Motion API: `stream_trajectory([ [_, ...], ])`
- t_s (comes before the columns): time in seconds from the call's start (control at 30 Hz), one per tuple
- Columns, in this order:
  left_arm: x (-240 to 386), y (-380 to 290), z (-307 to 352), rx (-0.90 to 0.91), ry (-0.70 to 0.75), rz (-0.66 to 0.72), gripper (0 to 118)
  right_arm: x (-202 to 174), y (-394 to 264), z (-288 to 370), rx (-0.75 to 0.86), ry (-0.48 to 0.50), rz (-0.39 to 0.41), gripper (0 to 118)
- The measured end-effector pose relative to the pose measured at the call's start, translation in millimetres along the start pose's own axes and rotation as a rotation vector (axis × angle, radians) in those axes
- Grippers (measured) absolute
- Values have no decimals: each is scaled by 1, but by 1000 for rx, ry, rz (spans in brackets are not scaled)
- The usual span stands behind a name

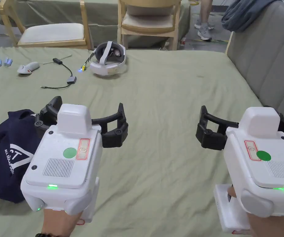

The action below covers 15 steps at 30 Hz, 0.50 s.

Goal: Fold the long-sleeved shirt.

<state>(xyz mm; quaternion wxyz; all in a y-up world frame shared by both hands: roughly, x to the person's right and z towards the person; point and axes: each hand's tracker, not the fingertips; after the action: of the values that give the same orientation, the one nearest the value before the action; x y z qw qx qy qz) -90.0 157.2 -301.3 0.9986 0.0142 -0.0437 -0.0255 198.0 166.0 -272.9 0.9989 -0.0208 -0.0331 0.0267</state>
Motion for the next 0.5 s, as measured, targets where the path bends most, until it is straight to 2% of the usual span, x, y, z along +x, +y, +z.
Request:
stream_trajectory([
  [0.5, 0, 0, 4, 13, 5, 0, 111, -2, 2, 3, 2, 4, 4, 118],
])
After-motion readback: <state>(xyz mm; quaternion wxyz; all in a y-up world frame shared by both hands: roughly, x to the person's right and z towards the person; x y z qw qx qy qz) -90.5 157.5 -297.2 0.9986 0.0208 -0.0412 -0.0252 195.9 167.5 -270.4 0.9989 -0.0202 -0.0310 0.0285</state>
